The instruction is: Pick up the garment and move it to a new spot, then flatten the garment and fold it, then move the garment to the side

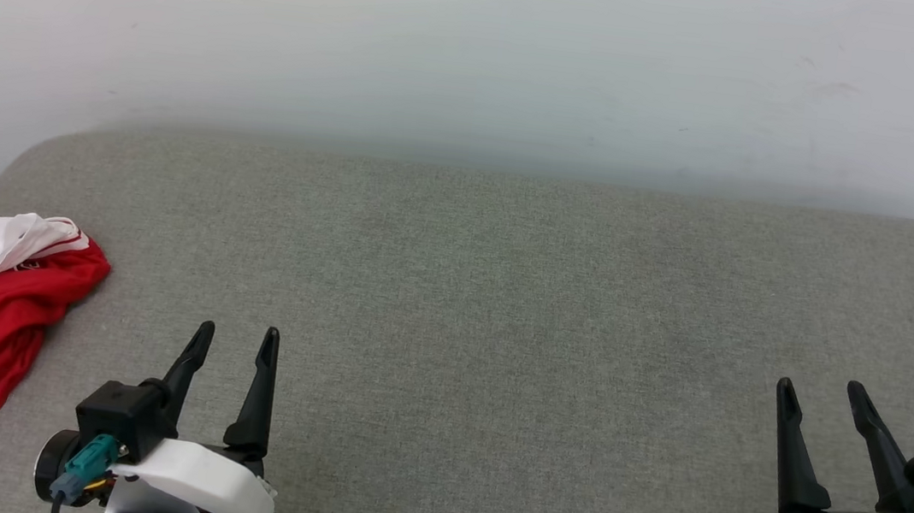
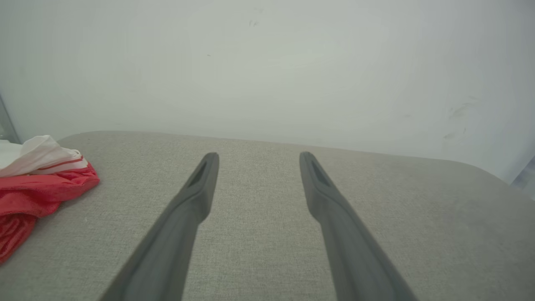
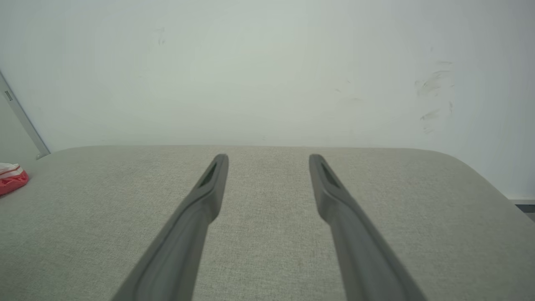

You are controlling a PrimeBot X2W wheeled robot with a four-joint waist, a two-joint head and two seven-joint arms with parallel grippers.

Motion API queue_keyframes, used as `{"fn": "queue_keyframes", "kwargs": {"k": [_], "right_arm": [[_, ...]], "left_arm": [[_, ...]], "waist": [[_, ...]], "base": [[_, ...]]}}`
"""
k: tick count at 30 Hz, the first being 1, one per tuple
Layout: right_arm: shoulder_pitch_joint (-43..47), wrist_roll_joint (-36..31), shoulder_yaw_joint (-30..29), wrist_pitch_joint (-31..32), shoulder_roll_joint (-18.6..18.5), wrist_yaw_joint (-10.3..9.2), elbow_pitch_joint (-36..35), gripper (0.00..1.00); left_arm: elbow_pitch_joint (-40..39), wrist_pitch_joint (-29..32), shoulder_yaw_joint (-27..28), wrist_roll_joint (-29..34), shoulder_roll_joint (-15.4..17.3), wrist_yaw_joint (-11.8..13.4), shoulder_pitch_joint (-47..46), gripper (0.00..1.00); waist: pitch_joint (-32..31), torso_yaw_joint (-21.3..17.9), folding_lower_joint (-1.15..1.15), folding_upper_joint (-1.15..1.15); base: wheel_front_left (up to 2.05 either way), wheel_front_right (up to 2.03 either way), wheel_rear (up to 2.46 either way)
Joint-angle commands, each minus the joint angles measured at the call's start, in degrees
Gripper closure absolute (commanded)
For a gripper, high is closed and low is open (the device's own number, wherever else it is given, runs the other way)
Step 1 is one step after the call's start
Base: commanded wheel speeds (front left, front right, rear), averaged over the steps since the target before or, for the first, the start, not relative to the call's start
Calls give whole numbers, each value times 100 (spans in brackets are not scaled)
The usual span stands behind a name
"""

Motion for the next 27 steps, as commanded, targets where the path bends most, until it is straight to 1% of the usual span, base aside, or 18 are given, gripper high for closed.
{"fn": "queue_keyframes", "kwargs": {"k": [1,11,19,23,27], "right_arm": [[47,-104,-32,-13,25,-2,-83,0],[127,-486,-86,-52,80,-2,-160,0],[159,-734,-126,-65,87,-2,-191,0],[185,-800,-123,-91,87,-2,-229,0],[189,-932,-41,-108,86,-2,-265,0]], "left_arm": [[-21,-45,6,108,-17,-30,40,0],[41,-165,21,482,-84,-136,42,0],[113,-249,96,627,-177,-237,43,0],[153,-296,139,699,-211,-282,24,0],[197,-330,211,779,-259,-302,-35,0]], "waist": [[-4,2,0,0],[-17,12,0,0],[-34,59,0,0],[-41,172,0,0],[-37,387,0,0]], "base": [[0,0,0],[0,0,0],[0,0,0],[0,0,0],[0,0,0]]}}
